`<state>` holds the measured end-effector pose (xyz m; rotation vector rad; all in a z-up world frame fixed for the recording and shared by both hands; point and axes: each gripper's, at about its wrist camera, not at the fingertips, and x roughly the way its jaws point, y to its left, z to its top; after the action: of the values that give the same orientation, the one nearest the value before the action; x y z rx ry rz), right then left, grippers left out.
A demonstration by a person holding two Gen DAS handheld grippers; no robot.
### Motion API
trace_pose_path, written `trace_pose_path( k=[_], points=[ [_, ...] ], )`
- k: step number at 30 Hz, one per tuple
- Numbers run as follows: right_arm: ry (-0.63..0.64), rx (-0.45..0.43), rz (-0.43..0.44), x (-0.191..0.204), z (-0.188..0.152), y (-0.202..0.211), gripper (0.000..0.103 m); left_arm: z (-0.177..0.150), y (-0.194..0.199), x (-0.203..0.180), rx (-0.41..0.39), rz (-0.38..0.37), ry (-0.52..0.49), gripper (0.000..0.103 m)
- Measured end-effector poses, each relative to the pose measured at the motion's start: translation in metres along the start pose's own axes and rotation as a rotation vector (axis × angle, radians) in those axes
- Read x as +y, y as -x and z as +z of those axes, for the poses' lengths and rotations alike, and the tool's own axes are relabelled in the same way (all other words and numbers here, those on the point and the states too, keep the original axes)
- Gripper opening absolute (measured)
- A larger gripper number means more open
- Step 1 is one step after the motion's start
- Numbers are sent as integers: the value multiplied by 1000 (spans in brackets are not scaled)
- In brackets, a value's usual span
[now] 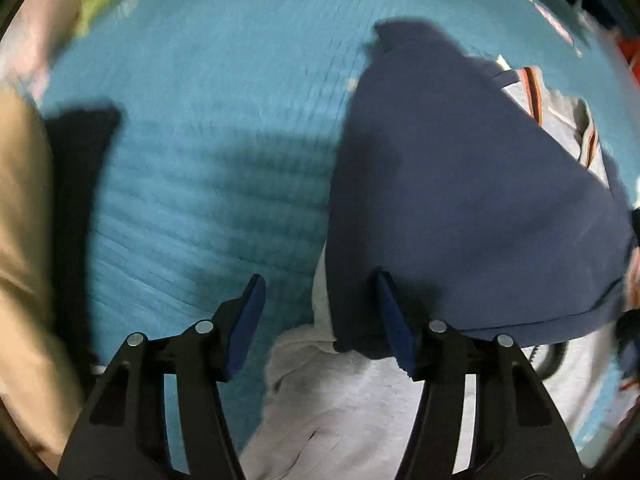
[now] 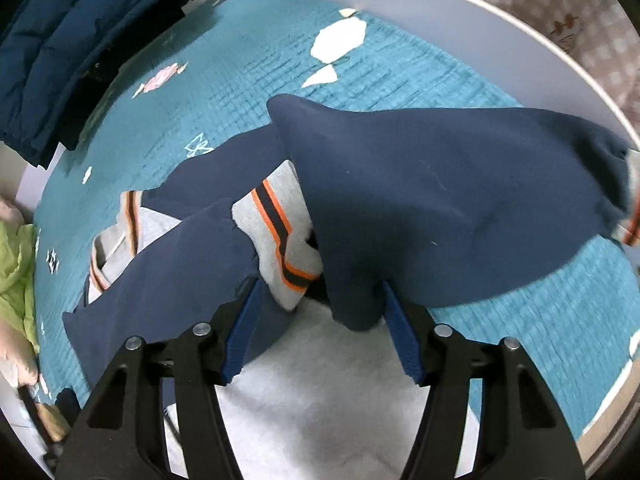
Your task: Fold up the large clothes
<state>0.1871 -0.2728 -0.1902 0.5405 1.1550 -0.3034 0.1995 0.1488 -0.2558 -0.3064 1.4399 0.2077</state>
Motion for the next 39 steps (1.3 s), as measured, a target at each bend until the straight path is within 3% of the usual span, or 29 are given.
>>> trace_pose_path(
  k=[1,2,3,6,8,12,17,18,19,20,21,23,24,26,27,29,33,36,37,38,39],
  points=[
    [-5,5,19,0,-3,5,57,0,0,4,-1,-20,20,57],
    [-10,14,56,1,-5,9,57,2,0,6,-3,-38,31,50],
    [-11,21,90,2,-6,10,57,4,0,5,-6,-61,26,35],
    [-1,24,94,8,-3,3,56,6,5,-1,-26,-69,1,19],
    [-22,25,103,7,3,-9,54,6,8,-5,-44,-47,-27,17],
    [-72,53,56,4,14,-46,44,8,20,9,-57,-91,34,15],
    [-88,30,81,3,14,-48,17,16,31,38,-64,-142,87,13],
    [-96,41,108,2,14,-49,12,15,35,40,-73,-126,94,5],
    [-104,61,136,2,11,-49,8,16,39,41,-104,-46,87,0],
    [-90,53,109,4,9,-48,8,18,44,45,-161,98,73,0],
    [-68,44,90,6,8,-48,8,21,44,51,-168,120,72,0],
    [-25,44,48,11,4,-59,8,29,36,73,-50,-7,112,0],
    [-21,44,43,11,4,-61,8,30,36,82,-35,-22,152,0],
    [-6,53,31,14,5,-57,8,28,47,79,-106,52,87,1],
    [-8,54,37,15,6,-50,8,27,52,74,-115,48,58,2],
    [-13,25,75,18,7,-35,8,24,62,64,-102,-41,33,24],
    [80,-28,117,37,2,-16,11,9,75,11,-170,-127,-101,43],
    [115,-7,32,42,-5,-40,11,0,52,-24,-128,-154,-167,42],
    [113,16,-44,35,-8,-56,11,-4,38,-27,-91,-146,-169,40],
    [95,27,-44,27,-11,-65,11,-9,20,-30,-57,-100,-175,27],
    [71,8,-1,18,-14,-61,10,-6,9,-30,-65,-63,-193,23]
  ],
)
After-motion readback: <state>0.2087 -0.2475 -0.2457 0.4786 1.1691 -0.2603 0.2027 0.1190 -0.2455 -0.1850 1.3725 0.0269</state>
